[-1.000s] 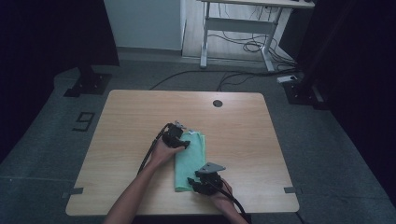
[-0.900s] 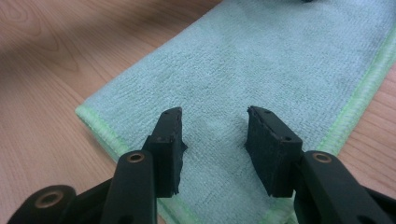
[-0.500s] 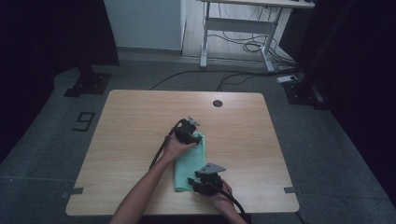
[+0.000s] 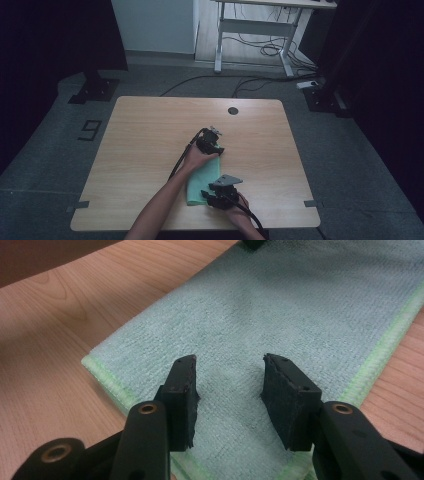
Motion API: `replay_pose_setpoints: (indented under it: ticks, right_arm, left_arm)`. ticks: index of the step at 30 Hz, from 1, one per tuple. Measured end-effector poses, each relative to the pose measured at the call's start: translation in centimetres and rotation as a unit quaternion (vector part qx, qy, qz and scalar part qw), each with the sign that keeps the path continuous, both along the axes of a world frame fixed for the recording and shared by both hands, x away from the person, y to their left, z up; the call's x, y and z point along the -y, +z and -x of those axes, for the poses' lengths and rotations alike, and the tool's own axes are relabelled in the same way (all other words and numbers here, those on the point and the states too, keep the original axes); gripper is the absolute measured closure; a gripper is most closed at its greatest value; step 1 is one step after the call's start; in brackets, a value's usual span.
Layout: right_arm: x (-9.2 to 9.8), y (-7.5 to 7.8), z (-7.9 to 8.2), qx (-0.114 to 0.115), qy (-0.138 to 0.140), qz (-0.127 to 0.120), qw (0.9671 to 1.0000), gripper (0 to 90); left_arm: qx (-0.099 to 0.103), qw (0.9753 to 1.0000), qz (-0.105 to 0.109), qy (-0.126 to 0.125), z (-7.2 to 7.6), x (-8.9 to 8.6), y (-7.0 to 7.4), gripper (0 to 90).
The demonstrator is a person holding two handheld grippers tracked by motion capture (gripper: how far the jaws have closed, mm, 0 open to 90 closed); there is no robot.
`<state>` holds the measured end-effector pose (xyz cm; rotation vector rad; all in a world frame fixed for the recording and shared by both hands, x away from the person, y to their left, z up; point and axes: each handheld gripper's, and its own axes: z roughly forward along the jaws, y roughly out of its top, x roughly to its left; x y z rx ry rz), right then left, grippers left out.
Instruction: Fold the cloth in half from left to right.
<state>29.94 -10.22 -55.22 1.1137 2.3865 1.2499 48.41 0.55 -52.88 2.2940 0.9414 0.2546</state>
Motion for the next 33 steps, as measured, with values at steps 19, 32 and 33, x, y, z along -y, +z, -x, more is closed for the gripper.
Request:
replay_pose_setpoints:
  ticks: [19,32,33]
  right_arm:
    - [-0.1,0.0,0.1,0.006,-0.002,0.002,1.0,56.3]
    - [0.1,0.5,-0.5,0.014,-0.011,-0.004,0.9998,54.3]
    - [0.0,0.8,-0.8,0.015,-0.012,-0.009,0.9998,54.2]
  left_arm:
    - [-0.002,0.9984,-0.015,0.054,0.9,-7.4,0.4,51.0]
    - [0.006,0.9985,-0.003,0.054,1.0,-7.7,-0.4,51.7]
    - [0.007,0.9985,-0.003,0.054,1.0,-7.7,-0.4,51.7]
